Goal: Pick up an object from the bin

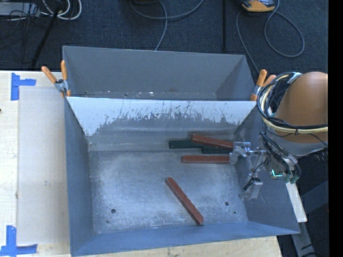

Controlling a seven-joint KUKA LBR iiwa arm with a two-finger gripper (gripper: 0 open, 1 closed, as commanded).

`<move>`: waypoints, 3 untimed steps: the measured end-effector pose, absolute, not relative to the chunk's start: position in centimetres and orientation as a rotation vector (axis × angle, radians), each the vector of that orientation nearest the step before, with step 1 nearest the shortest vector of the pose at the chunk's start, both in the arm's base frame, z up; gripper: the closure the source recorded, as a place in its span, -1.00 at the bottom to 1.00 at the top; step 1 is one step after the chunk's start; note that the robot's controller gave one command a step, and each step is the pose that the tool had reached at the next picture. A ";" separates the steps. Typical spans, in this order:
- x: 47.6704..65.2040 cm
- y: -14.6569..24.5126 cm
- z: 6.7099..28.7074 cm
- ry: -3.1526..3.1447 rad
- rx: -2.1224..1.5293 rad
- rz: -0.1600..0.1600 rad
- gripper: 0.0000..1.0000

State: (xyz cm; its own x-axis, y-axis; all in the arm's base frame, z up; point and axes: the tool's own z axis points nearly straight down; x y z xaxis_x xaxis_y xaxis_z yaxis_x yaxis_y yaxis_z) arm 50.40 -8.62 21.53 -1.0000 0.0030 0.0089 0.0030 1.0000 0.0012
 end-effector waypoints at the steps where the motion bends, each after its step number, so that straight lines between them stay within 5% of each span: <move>1: 60.8 -5.8 6.7 -3.130 -0.158 -0.002 -1.00; 2: 59.7 -6.8 10.1 -3.136 -0.215 -0.005 -1.00; 3: 59.6 -7.2 11.1 -3.109 -0.465 -0.010 -1.00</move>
Offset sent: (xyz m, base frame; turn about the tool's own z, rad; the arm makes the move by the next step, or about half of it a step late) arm 0.1051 0.0273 -0.1453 0.0990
